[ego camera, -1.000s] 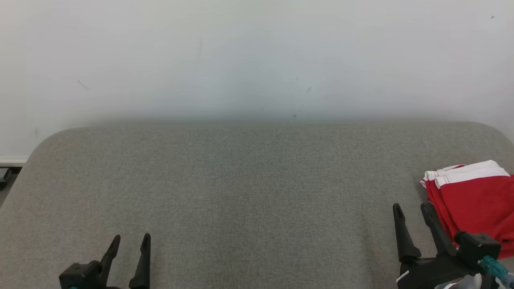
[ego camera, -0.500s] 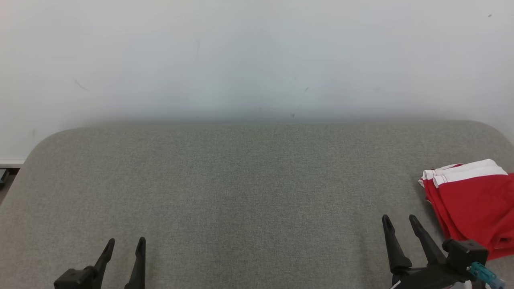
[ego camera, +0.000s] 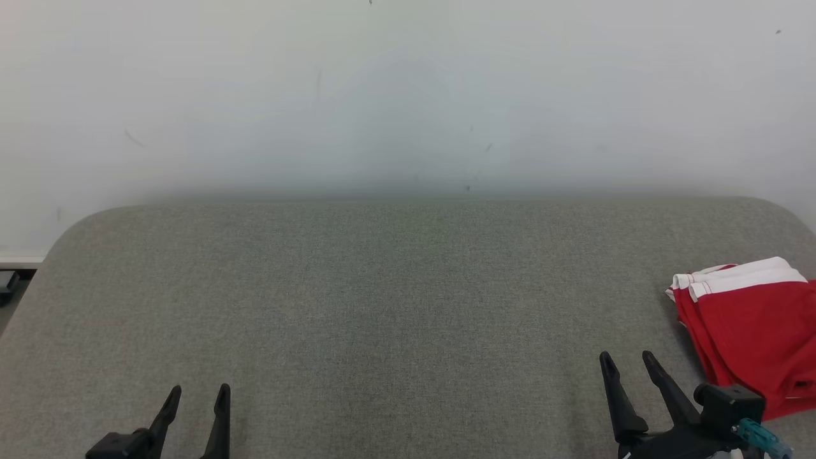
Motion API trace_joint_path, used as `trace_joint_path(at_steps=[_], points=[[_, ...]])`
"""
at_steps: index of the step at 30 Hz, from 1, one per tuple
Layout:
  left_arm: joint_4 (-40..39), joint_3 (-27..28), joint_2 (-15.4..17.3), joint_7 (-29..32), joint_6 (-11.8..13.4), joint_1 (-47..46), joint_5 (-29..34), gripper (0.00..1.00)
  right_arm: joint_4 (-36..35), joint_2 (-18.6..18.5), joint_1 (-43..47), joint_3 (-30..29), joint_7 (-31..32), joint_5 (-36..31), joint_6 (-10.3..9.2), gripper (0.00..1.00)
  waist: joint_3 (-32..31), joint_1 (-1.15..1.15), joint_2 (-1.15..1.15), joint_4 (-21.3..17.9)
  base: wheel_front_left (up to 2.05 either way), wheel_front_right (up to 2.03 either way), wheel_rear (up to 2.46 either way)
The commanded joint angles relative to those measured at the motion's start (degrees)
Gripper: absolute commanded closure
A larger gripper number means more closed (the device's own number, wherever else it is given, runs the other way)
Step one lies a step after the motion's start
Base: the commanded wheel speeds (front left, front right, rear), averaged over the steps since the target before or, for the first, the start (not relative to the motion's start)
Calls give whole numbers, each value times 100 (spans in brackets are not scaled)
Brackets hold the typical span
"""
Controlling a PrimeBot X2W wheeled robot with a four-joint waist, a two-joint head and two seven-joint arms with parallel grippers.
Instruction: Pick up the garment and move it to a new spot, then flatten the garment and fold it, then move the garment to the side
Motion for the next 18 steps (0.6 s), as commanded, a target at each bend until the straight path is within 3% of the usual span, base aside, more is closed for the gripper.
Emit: trace_joint_path(at_steps=[1,15,16,18], points=[[-35,18,36,2,2,57,-88,0,1,-12,44,-5,17,-34,-7,0,-3,0,0,-2,0,0,0],[-84,-21,70,51,76,45,-88,0,-14,-11,59,-29,63,-15,-7,0,9,0,0,18,0,0,0],[-68,-23,23,43,60,21,-74,100,0,0,11,-16,68,2,0,100,9,0,0,18,0,0,0],[5,-38,-29,45,53,45,-80,100,84,12,38,-13,75,8,0,100,8,0,0,19,0,0,0]])
